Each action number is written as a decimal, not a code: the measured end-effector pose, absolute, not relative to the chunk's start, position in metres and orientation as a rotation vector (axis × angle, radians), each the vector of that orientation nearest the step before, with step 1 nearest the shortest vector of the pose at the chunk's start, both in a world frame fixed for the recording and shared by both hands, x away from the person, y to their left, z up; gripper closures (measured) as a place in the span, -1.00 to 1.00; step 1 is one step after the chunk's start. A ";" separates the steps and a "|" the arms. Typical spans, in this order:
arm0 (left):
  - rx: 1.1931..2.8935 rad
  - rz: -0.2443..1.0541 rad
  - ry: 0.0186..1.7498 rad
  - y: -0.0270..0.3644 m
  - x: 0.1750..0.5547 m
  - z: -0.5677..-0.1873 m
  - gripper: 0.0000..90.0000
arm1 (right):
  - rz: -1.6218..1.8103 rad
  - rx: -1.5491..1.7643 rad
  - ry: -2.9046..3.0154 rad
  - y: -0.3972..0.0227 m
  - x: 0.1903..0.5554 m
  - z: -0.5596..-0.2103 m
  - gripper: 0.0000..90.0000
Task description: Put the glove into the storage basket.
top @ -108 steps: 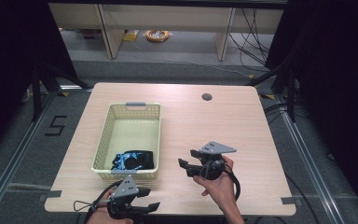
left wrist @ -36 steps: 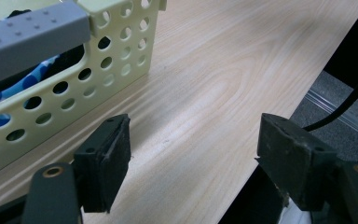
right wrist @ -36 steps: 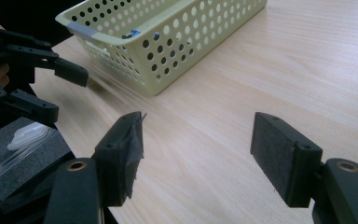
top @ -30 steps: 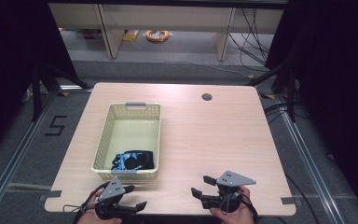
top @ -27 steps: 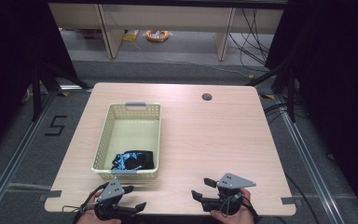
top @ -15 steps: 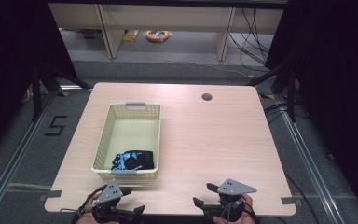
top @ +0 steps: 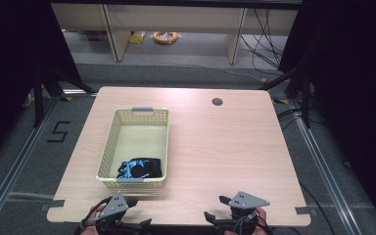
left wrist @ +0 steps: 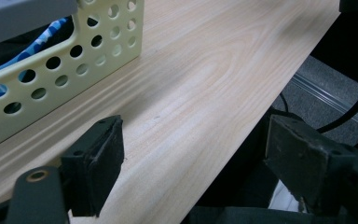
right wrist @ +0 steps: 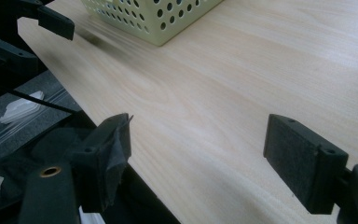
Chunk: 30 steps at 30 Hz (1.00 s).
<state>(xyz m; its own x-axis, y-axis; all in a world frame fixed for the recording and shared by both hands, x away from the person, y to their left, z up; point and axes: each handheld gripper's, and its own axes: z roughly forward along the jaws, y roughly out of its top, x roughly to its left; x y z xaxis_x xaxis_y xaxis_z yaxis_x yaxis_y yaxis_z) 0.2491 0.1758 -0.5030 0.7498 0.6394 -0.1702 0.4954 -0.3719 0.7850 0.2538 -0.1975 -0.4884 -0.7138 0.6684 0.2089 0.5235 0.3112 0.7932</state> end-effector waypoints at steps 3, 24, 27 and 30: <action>2.032 0.212 0.834 0.176 0.247 -0.503 -0.58 | 1.315 1.124 2.410 -0.198 0.250 -0.489 -0.50; 2.056 0.235 0.830 0.173 0.240 -0.507 -0.56 | 1.209 1.065 2.461 -0.195 0.244 -0.497 -0.56; 2.068 0.230 0.828 0.174 0.239 -0.507 -0.55 | 1.216 1.058 2.476 -0.195 0.244 -0.498 -0.56; 2.071 0.240 0.820 0.174 0.240 -0.508 -0.56 | 1.217 1.053 2.477 -0.195 0.244 -0.498 -0.56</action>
